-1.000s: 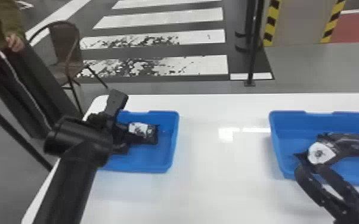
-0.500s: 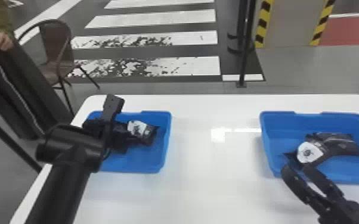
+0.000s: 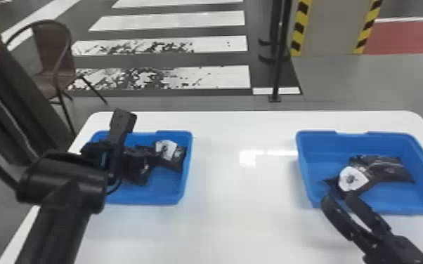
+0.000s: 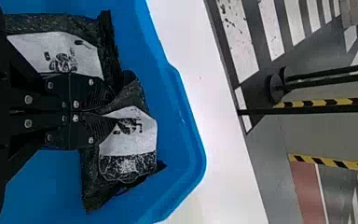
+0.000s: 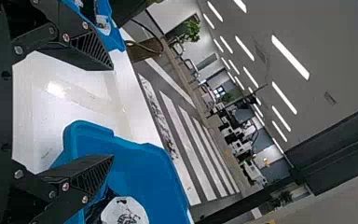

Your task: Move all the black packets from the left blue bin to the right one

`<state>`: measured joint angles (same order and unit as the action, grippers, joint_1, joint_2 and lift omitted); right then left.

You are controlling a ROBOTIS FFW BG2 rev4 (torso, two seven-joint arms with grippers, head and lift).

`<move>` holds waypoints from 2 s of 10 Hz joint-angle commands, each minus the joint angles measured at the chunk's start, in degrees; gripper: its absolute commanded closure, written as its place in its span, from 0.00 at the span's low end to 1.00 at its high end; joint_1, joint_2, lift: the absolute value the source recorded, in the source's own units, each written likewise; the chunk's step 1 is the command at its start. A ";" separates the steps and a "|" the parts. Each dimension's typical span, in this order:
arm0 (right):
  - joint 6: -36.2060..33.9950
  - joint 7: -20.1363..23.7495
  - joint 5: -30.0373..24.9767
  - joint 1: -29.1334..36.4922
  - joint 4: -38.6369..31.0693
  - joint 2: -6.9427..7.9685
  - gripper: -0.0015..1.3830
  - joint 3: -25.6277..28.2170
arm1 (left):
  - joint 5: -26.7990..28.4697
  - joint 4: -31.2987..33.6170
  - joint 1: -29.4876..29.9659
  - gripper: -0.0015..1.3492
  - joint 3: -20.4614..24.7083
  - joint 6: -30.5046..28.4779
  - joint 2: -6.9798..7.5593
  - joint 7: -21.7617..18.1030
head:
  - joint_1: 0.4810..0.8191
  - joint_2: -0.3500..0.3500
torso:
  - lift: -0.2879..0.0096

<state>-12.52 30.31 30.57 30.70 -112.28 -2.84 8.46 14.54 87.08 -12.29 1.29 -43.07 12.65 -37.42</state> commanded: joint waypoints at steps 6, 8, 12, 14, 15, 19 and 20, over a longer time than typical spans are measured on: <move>-2.80 2.91 1.19 -0.75 -0.71 -0.24 0.28 -0.46 | -17.16 25.48 18.34 0.89 8.65 1.87 -0.35 -3.10 | 0.63 0.66 | 0.50; -4.63 3.44 3.02 -1.88 -1.69 -0.33 0.28 -1.60 | -23.33 25.62 21.29 0.89 7.05 7.92 -0.96 -3.62 | 0.63 0.62 | 0.50; -7.02 3.61 5.76 -4.55 -1.55 -1.12 0.28 -5.83 | -27.22 25.48 21.85 0.89 2.36 9.61 -1.40 -3.71 | 0.63 0.57 | 0.50; -7.16 3.61 6.90 -6.66 -0.43 -1.47 0.28 -8.23 | -28.48 25.48 20.73 0.89 -0.15 9.19 -1.31 -3.45 | 0.63 0.56 | 0.50; -7.16 3.61 7.25 -7.93 0.14 -1.56 0.28 -9.48 | -29.27 25.34 20.17 0.89 -1.64 9.33 -1.31 -3.36 | 0.63 0.56 | 0.50; -7.16 3.17 7.25 -11.58 1.96 -1.56 0.28 -12.11 | -31.45 25.06 19.32 0.89 -5.64 8.48 -1.31 -3.01 | 0.63 0.53 | 0.50; -7.02 3.00 7.13 -12.00 1.82 -1.56 0.28 -12.57 | -31.67 24.64 19.04 0.89 -6.32 8.34 -1.31 -2.92 | 0.63 0.53 | 0.50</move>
<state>-19.62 33.33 37.80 18.97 -110.40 -4.40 -3.88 -16.96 111.96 6.92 -4.60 -34.64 11.34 -40.34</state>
